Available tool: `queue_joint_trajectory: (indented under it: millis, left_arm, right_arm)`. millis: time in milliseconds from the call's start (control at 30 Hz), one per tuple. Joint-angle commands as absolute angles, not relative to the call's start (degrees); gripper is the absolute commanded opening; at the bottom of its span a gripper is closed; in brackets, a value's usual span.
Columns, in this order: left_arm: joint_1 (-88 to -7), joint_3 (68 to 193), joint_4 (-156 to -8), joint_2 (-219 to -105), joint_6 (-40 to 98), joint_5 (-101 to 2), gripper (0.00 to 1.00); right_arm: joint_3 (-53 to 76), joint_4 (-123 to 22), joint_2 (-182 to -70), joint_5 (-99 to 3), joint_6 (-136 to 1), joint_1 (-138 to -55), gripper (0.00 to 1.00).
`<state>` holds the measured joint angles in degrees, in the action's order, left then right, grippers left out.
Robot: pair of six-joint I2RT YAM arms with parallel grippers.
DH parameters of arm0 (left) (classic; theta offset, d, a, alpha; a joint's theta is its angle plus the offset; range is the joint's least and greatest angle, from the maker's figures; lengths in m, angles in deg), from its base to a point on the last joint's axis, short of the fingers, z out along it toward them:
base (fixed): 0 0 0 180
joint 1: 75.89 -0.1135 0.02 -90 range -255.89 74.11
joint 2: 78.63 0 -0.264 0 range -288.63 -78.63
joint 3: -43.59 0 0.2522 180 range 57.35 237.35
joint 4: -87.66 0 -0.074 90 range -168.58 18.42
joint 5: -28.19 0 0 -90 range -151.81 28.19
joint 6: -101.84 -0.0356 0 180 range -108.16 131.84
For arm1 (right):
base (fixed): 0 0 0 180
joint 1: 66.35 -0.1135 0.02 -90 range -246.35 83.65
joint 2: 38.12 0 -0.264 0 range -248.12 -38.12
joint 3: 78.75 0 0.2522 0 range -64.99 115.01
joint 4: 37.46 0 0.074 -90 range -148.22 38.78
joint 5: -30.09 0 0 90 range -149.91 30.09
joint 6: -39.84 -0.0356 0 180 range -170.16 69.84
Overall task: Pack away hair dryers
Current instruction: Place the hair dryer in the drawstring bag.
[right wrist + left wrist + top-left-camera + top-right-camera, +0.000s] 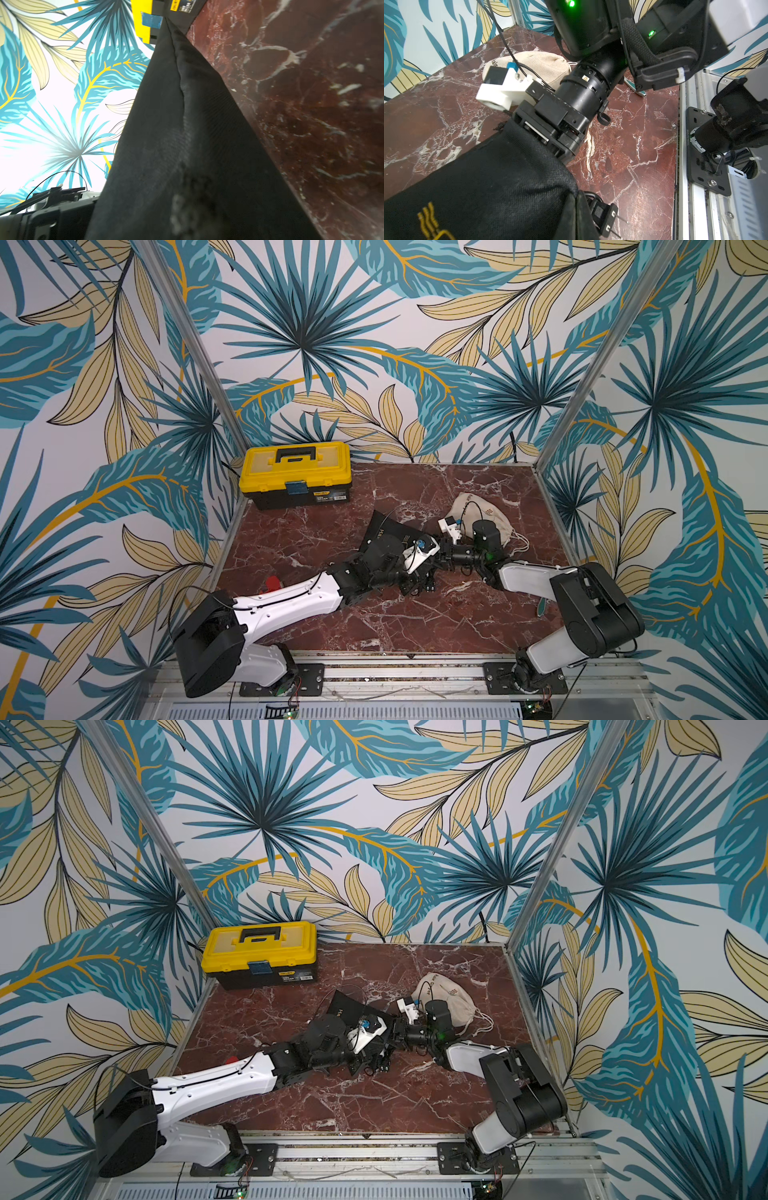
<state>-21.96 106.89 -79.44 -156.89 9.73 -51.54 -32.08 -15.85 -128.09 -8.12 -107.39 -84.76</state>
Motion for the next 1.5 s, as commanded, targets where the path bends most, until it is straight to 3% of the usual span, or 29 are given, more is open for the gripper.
queue_joint_trajectory:
  millis: [0, 233, 400, 867, 1033, 1233, 1467]
  left_arm:
    - [-22.19, 107.73, -81.85, -155.71, 9.35, -51.2, 0.04]
    - [-22.28, 107.98, -81.87, -156.82, 10.13, -50.61, 0.04]
    - [-22.28, 107.67, -81.84, -156.99, 11.17, -49.5, 0.04]
    - [-22.28, 106.32, -81.84, -155.71, 11.79, -49.08, 0.04]
    - [-22.28, 105.96, -81.86, -155.72, 11.97, -48.45, 0.04]
    - [-22.28, 106.26, -81.83, -155.43, 11.97, -48.43, 0.04]
    - [-22.28, 107.01, -81.84, -155.54, 12.01, -49.19, 0.04]
  right_arm:
    - [-32.56, -10.53, -127.68, -9.15, -107.79, -84.95, 0.24]
    - [-31.79, -12.21, -127.37, -10.96, -107.35, -84.95, 0.26]
    - [-30.81, -8.21, -128.41, -12.23, -111.31, -84.95, 0.18]
    - [-30.17, -1.87, -131.93, -13.56, -116.82, -84.92, 0.18]
    - [-29.49, -8.09, -130.26, -13.4, -112.57, -84.94, 0.18]
    - [-27.26, -19.73, -128.84, -16.9, -106.36, -84.88, 0.28]
    - [-27.34, -9.74, -133.17, -15.07, -113.62, -85.17, 0.34]
